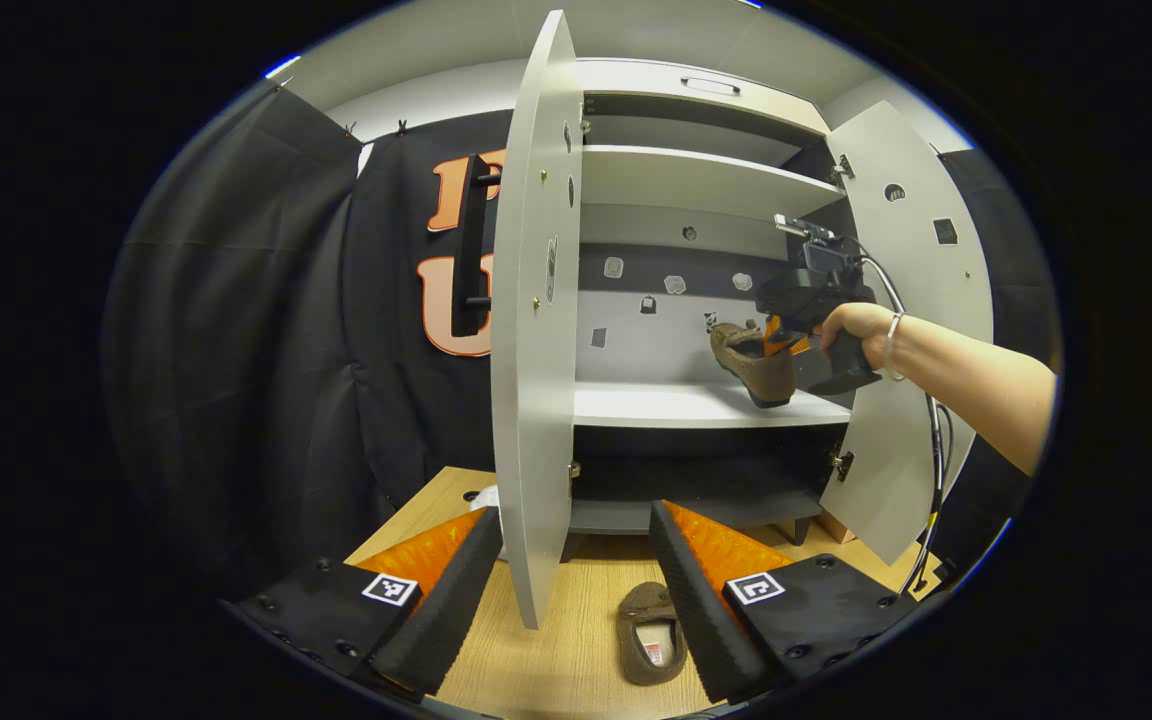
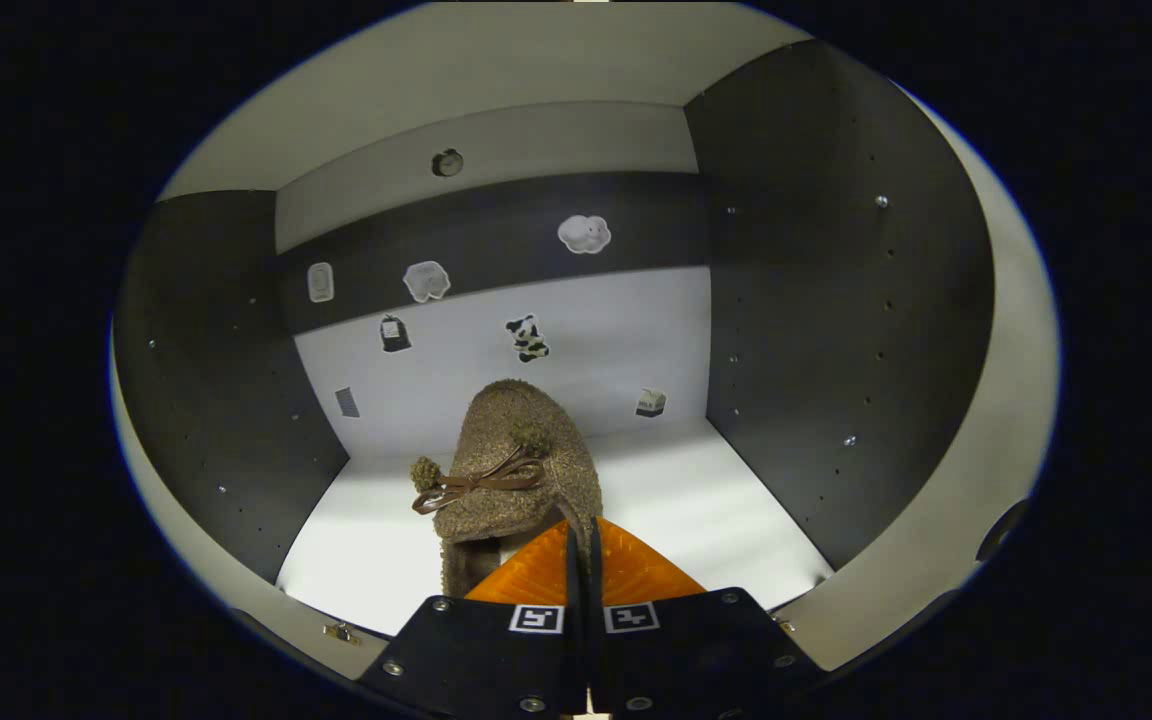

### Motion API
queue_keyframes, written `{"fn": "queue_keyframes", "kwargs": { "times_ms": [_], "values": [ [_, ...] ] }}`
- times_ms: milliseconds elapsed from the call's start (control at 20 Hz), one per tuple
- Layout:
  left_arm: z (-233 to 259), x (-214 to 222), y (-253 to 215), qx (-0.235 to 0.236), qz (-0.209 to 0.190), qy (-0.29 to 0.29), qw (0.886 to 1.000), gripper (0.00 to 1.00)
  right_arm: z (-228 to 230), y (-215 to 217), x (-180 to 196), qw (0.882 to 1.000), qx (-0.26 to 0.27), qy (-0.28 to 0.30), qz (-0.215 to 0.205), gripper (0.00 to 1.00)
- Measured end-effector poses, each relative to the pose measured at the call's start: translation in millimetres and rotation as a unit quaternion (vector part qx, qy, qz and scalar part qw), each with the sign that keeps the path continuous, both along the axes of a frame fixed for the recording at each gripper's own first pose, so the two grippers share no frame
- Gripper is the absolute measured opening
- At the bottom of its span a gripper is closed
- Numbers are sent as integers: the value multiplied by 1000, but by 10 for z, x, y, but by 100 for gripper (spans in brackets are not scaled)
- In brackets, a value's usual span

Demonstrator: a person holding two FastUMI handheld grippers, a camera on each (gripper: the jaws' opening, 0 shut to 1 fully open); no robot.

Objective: Grab one shoe with the right hand and put it into the shoe cabinet, grab the other shoe with the left hand and put it into the shoe cabinet; then close the right door with the right hand and the left door with the left hand.

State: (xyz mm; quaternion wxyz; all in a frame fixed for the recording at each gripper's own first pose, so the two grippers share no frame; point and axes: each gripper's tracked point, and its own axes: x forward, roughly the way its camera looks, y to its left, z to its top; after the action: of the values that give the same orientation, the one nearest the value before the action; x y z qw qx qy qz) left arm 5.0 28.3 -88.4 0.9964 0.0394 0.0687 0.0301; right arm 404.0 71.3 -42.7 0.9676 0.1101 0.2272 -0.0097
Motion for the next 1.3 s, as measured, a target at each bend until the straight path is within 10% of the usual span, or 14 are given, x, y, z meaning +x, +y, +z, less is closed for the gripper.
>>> {"fn": "queue_keyframes", "kwargs": {
  "times_ms": [450,1300],
  "values": [
    [-61,23,1,-6,-5,10,1000,94,-151,15,144,1000,-4,11,1,7],
    [-603,24,-288,-32,-33,56,997,97,67,-116,-1914,990,-35,-120,67,85]
  ]
}}
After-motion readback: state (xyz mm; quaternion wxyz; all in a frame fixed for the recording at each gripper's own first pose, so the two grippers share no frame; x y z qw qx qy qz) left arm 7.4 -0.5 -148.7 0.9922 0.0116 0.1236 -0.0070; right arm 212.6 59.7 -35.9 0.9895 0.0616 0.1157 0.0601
